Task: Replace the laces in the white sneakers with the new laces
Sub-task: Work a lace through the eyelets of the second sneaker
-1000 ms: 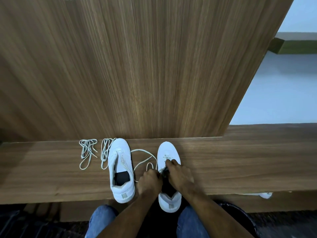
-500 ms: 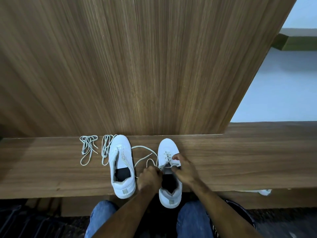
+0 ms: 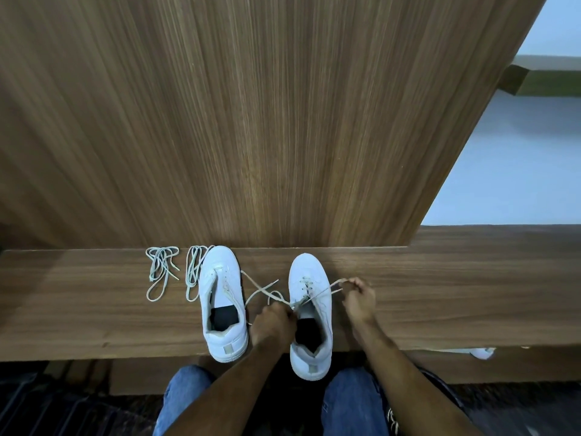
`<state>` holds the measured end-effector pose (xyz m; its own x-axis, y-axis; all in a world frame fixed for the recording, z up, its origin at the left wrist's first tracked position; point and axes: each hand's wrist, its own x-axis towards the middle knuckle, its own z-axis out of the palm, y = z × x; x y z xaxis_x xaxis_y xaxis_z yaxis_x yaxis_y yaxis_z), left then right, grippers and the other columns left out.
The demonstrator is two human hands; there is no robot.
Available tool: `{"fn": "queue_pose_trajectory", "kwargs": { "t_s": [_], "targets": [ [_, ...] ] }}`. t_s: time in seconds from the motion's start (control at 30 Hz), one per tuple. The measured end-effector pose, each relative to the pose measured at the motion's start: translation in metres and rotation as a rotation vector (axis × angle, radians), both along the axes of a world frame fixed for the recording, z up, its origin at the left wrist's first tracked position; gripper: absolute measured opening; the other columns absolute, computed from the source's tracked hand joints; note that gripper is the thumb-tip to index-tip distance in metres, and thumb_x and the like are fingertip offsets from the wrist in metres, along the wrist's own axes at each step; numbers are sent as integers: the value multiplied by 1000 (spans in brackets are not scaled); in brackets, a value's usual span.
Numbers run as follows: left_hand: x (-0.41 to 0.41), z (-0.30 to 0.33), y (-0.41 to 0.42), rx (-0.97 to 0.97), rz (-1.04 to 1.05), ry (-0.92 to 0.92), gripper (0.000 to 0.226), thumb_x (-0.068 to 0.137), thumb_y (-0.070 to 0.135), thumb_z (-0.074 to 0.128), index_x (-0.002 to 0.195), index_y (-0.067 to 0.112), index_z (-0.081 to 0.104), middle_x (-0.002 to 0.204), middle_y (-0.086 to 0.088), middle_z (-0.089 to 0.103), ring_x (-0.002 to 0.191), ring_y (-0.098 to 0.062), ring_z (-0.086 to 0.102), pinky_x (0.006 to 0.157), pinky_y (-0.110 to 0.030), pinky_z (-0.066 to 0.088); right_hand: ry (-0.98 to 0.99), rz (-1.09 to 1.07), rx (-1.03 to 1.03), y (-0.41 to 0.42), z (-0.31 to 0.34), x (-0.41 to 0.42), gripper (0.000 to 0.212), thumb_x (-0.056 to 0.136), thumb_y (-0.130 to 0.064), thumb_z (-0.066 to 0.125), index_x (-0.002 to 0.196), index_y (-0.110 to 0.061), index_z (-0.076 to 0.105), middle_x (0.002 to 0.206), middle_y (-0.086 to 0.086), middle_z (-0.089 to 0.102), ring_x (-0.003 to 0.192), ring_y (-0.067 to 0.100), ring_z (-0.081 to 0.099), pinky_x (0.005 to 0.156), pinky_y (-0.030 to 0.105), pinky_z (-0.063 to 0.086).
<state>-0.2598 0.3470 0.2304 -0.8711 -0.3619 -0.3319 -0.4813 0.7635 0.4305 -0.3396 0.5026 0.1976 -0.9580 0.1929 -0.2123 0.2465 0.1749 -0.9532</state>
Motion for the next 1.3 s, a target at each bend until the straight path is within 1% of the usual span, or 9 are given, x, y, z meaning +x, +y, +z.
{"fn": "queue_pose_trajectory", "kwargs": {
  "t_s": [0.17, 0.37, 0.43, 0.57, 0.77, 0.9, 1.0, 1.17, 1.3],
  "targets": [
    [-1, -6, -1, 3, 5, -1, 36, 89, 46, 51, 109, 20, 66, 114, -9, 66, 108, -31, 61, 86, -37, 50, 244, 342, 597, 4, 13, 15, 29, 86, -27, 62, 115, -29, 60, 121, -5, 49, 98, 16, 59, 82, 32, 48],
    [-1, -8, -2, -9, 4, -2, 34, 92, 41, 48, 111, 21, 66, 117, -10, 64, 111, -31, 60, 89, -36, 47, 384, 783, 1090, -25, 15, 23, 31, 91, -29, 46, 119, -22, 59, 135, -3, 44, 121, 23, 47, 89, 33, 44],
    [-1, -11, -3, 0, 12, -3, 34, 91, 42, 47, 111, 21, 66, 116, -10, 64, 110, -31, 60, 89, -36, 48, 339, 781, 1008, -29, 7, 20, 27, 91, -25, 47, 111, -21, 65, 125, -1, 49, 117, 23, 49, 91, 32, 45],
    [-3, -13, -3, 9, 18, -1, 36, 89, 44, 50, 109, 20, 67, 115, -9, 65, 109, -30, 61, 86, -35, 48, 189, 398, 384, -28, 15, 15, 9, 84, -4, 66, 80, -8, 72, 100, 1, 52, 88, 6, 56, 79, 8, 38],
    [-3, -15, -3, 11, 16, 21, 35, 88, 43, 51, 107, 20, 69, 112, -9, 67, 106, -31, 62, 85, -35, 49, 141, -49, -162, -3, 38, 7, 26, 81, 5, 65, 64, -15, 68, 94, 13, 58, 83, 17, 55, 79, 22, 42],
    [-4, -14, -3, -1, -14, 66, 30, 90, 38, 53, 106, 15, 64, 110, -11, 67, 104, -32, 63, 85, -37, 51, 206, 29, 361, 3, 34, 16, 7, 85, -13, 63, 86, -20, 65, 106, 11, 54, 84, 19, 53, 77, 33, 42],
    [-6, -18, -5, 32, -26, 59, 30, 88, 38, 54, 106, 17, 64, 109, -10, 68, 102, -31, 64, 85, -37, 52, 284, 370, 844, -6, 26, 24, 50, 82, -32, 62, 130, -25, 49, 133, 2, 42, 112, 23, 50, 93, 38, 44],
    [6, -13, -12, -44, 9, 204, 32, 89, 48, 48, 100, 24, 65, 106, -4, 67, 102, -30, 62, 83, -36, 49, 382, 665, 1158, -30, 13, 34, 39, 85, -33, 49, 121, -21, 55, 135, 0, 49, 127, 24, 43, 104, 40, 32],
    [14, -16, -43, -395, -9, 333, 34, 86, 48, 54, 103, 20, 61, 108, -3, 61, 105, -28, 55, 83, -40, 42, 349, 652, 1185, -34, 15, 33, 33, 90, -30, 45, 121, -20, 49, 123, 3, 55, 114, 27, 53, 96, 39, 38]
  ]
}}
